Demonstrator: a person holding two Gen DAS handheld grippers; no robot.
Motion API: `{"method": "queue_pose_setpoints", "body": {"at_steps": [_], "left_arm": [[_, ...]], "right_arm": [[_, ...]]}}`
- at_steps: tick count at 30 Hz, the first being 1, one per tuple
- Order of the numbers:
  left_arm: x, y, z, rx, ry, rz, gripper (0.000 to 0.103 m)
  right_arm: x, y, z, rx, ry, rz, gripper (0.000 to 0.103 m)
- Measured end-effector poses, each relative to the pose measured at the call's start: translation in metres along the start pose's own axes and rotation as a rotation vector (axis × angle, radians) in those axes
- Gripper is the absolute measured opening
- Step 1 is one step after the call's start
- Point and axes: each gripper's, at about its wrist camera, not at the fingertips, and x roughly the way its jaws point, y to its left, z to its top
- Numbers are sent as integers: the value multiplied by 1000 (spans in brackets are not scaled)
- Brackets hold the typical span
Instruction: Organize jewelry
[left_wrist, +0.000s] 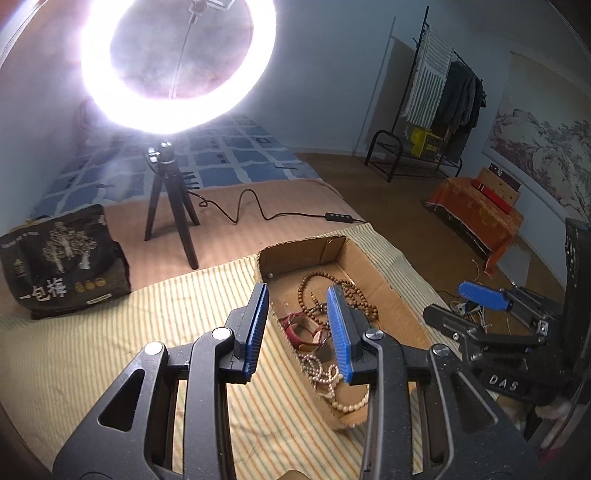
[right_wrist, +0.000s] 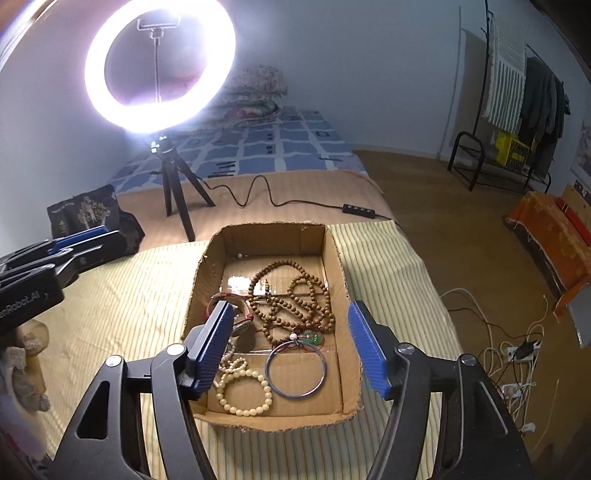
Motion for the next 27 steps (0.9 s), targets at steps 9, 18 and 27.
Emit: {"method": "queue_pose_setpoints", "body": {"at_steps": [9, 18, 27], "left_arm": [[-45, -3, -22, 35, -30, 4, 33], [-80, -11, -37, 62, -75, 5, 62], [-104, -21, -52, 83, -98, 7, 79]], "right_arm": [[-22, 4, -6, -38, -30, -47, 65], [-49, 8, -8, -18, -100, -98, 73], [-73, 11, -16, 25, -159, -102, 77]]}}
